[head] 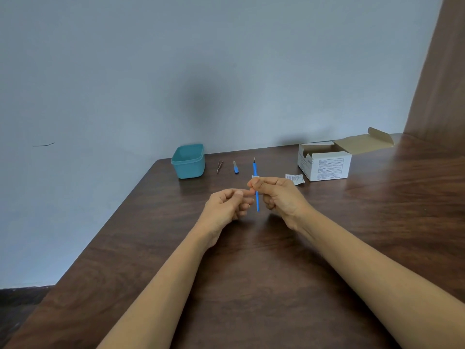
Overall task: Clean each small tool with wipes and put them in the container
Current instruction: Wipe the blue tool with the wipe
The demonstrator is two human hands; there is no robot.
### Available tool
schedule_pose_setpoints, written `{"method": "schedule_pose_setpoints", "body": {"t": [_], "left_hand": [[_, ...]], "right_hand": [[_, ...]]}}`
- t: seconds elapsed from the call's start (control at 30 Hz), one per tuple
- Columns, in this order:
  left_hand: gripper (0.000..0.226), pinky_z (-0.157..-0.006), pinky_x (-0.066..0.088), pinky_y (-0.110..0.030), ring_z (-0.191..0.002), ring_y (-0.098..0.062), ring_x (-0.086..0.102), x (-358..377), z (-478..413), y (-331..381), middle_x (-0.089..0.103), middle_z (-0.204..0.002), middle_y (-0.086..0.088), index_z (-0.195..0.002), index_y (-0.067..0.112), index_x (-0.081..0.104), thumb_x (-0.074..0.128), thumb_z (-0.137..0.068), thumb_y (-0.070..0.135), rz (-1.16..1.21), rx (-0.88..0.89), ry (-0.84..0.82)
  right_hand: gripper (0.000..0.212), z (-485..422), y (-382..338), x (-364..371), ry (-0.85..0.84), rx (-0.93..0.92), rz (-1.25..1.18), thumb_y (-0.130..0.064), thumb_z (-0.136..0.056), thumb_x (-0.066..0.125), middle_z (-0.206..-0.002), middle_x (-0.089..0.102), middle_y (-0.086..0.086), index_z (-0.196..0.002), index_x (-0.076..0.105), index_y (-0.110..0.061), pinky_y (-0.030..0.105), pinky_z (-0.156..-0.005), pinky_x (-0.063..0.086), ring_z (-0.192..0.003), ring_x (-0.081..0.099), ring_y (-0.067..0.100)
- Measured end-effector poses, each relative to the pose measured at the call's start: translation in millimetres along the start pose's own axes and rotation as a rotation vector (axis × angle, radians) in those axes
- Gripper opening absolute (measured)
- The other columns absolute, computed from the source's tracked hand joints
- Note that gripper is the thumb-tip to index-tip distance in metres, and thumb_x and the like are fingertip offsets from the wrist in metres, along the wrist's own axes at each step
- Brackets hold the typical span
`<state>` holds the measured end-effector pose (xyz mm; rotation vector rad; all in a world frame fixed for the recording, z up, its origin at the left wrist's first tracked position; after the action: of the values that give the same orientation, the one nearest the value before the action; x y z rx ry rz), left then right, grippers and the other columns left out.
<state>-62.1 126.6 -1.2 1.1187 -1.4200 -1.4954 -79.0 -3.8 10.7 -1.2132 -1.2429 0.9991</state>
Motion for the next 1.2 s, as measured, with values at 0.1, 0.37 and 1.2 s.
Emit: {"method": "schedule_pose_setpoints", "body": {"t": [0.1, 0.37, 1.2], "left_hand": [[0.025, -0.081, 0.052, -0.026, -0.087, -0.009, 0.064, -13.2, -0.3, 2.4, 0.075, -0.094, 0.001, -0.105, 0.017, 0.071, 0.049, -0.100, 0.025, 0.095, 0.018, 0.092], [0.020, -0.096, 0.045, -0.034, -0.095, -0.015, 0.063, -5.7, 4.0, 7.2, 0.074, -0.101, -0.001, -0.099, 0.020, 0.075, 0.058, -0.092, 0.031, 0.147, 0.051, 0.049], [0.038, -0.070, 0.042, -0.026, -0.074, -0.006, 0.054, -20.2, 10.4, 20.3, 0.074, -0.078, 0.007, -0.063, 0.023, 0.078, 0.055, -0.094, 0.021, 0.437, 0.089, 0.201]], "right_hand": [[0.012, 3.3, 2.9, 9.7, -0.093, 0.030, 0.096, -0.018, -0.089, 0.064, -0.075, 0.067, 0.004, -0.087, 0.074, -0.014, 0.016, -0.045, 0.025, -0.045, 0.031, 0.005], [0.019, 8.8, 8.9, 23.0, -0.193, 0.094, 0.140, -0.014, -0.089, 0.062, -0.070, 0.068, 0.001, -0.075, 0.075, -0.015, 0.016, -0.045, 0.025, -0.042, 0.030, 0.004], [0.017, 26.5, 17.7, 47.1, -0.532, 0.237, 0.175, -0.014, -0.090, 0.061, -0.072, 0.068, -0.002, -0.079, 0.073, -0.014, 0.014, -0.049, 0.025, -0.043, 0.035, 0.001]]}}
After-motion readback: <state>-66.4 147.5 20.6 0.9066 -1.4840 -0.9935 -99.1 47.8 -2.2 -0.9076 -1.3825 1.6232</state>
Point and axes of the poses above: each hand's wrist, its own z-axis away from the middle knuckle, its own x-axis out of the palm, y = z × x, the point moved 9 cm from there along -z, towards the middle knuckle
